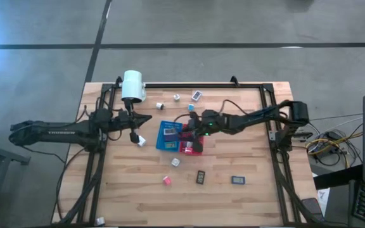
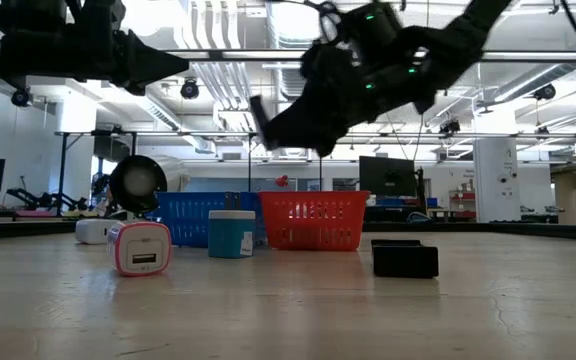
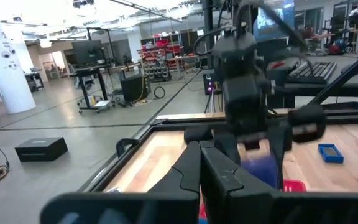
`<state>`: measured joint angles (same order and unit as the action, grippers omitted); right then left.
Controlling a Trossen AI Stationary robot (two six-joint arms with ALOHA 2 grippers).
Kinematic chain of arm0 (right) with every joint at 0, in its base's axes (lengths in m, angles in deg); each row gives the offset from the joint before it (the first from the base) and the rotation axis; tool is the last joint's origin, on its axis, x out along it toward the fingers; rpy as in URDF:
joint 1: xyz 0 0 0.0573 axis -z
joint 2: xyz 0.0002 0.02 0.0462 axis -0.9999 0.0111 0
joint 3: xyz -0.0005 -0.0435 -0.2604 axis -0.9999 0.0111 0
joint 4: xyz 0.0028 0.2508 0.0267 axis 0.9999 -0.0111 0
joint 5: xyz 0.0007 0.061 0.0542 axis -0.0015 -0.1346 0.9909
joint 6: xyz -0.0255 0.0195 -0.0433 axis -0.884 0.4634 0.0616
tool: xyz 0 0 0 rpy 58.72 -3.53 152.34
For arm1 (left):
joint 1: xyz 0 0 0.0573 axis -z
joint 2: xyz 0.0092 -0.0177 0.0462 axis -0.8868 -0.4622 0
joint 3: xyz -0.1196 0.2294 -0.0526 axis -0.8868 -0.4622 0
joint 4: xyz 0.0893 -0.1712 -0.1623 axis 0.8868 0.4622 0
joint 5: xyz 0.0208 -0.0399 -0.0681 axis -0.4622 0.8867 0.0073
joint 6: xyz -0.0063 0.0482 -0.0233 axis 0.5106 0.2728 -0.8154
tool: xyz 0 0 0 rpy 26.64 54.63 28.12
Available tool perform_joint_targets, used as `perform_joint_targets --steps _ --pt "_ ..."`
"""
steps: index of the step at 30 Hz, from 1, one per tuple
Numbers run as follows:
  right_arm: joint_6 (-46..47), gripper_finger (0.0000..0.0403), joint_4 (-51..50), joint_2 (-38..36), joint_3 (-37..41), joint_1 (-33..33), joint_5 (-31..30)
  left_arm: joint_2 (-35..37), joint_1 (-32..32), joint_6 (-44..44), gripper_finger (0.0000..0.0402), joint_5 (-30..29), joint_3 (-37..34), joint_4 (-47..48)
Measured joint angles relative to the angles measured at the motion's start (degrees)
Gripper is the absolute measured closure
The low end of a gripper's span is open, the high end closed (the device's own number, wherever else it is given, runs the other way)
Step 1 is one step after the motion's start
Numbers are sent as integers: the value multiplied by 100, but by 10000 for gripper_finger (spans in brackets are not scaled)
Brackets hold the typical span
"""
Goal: Pick & Place Office items
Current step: Put the dark blue digital clock into the blue bin
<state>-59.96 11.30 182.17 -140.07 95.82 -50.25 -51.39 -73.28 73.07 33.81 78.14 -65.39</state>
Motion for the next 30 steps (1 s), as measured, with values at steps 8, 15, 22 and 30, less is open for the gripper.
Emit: perform_joint_targets --steps 8,15,22,30 --pt "-375 257 -2210 1151 -1800 -126 -58 9 11 0 399 8 0 5" --pt "-668 257 -3209 1829 -2753 -139 -781 11 11 0 399 26 0 9" --pt "-757 257 -3644 2157 -3156 -146 -815 9 11 0 399 48 0 22" --pt "-910 251 -3825 2160 -3192 -146 -813 11 9 0 399 48 0 22"
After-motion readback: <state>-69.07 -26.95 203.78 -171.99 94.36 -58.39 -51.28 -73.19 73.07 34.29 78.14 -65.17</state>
